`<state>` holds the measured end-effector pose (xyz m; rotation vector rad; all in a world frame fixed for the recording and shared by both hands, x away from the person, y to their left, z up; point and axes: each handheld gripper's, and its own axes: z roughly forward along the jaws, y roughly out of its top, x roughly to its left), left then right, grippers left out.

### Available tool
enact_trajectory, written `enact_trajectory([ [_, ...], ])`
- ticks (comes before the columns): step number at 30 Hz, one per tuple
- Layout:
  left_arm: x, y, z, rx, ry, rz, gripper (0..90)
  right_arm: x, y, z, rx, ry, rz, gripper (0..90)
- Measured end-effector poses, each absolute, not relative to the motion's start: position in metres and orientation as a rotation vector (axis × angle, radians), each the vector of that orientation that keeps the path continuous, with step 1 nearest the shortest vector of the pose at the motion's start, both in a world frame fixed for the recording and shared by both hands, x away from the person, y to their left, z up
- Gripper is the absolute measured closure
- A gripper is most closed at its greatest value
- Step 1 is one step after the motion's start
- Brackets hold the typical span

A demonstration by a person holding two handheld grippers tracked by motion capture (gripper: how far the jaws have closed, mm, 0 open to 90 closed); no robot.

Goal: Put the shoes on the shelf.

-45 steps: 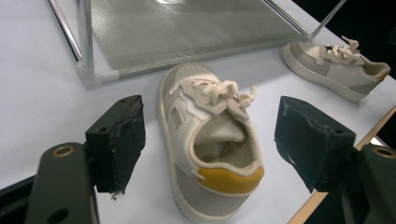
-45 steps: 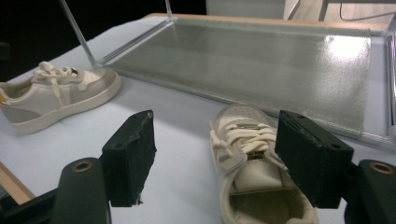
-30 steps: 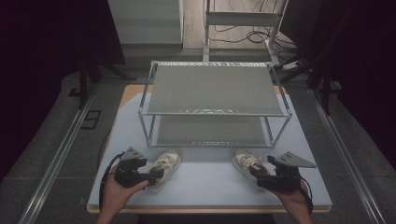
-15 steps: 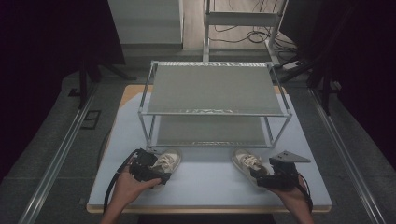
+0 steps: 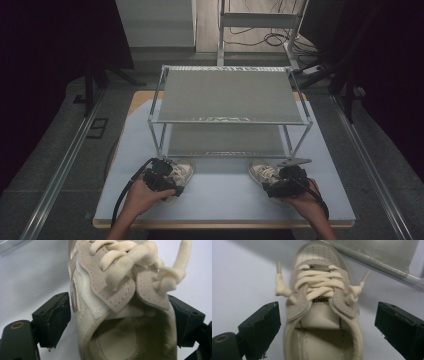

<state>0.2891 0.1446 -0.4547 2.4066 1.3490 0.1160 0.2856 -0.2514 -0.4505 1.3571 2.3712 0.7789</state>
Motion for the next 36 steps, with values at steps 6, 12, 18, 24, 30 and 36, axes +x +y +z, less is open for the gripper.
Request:
enact_trajectory([
  [6, 0.292, 0.141, -0.460, 2.427, 1.366, 0.095, 14.2, 0.296, -0.248, -0.456, 1.351, 2.439, 0.691, 5.4],
  [12, 0.295, 0.140, -0.463, 2.455, 1.374, 0.078, 15.1, 0.301, -0.246, -0.466, 1.368, 2.483, 0.623, 6.0],
  [18, 0.296, 0.137, -0.466, 2.473, 1.375, 0.059, 16.9, 0.305, -0.245, -0.474, 1.376, 2.517, 0.609, 14.1],
  [24, 0.295, 0.137, -0.466, 2.463, 1.388, 0.073, 20.0, 0.305, -0.240, -0.469, 1.346, 2.549, 0.586, 25.8],
  [30, 0.293, 0.141, -0.464, 2.449, 1.373, 0.121, 25.1, 0.305, -0.241, -0.469, 1.343, 2.547, 0.603, 27.0],
  [36, 0.292, 0.145, -0.464, 2.428, 1.365, 0.126, 27.9, 0.304, -0.241, -0.469, 1.322, 2.551, 0.604, 27.5],
])
